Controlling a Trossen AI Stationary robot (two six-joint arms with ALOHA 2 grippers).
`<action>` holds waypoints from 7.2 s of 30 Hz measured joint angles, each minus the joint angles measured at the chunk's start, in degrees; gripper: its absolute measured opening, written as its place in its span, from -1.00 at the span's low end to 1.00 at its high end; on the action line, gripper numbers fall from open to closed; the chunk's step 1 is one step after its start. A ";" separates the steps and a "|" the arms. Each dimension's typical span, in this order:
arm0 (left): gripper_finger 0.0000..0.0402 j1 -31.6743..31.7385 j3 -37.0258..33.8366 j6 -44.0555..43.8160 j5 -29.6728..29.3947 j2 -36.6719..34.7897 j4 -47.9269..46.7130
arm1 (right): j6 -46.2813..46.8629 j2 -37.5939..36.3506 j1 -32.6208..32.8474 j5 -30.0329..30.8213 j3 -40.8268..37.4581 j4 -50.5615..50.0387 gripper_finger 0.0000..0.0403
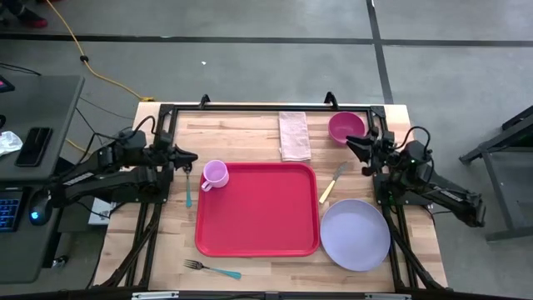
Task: Set up tray
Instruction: Put the blue plate on the red serving tray to the bottom right of the purple mug
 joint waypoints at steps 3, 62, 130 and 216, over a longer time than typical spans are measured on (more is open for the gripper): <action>-0.71 -0.01 -2.12 0.05 -0.03 0.02 3.37 | -1.43 1.63 0.00 0.05 3.07 -2.51 -0.53; -0.71 0.01 -11.21 5.56 2.16 -10.93 4.35 | -7.20 45.44 30.24 -0.24 44.66 -45.21 -0.53; -0.72 0.00 -23.54 7.56 9.99 -10.91 25.23 | -7.29 75.32 41.92 2.70 44.10 -68.07 -0.53; -0.71 0.01 -23.43 5.99 10.38 -10.91 23.01 | -4.25 75.31 41.92 6.53 32.37 -57.86 -0.53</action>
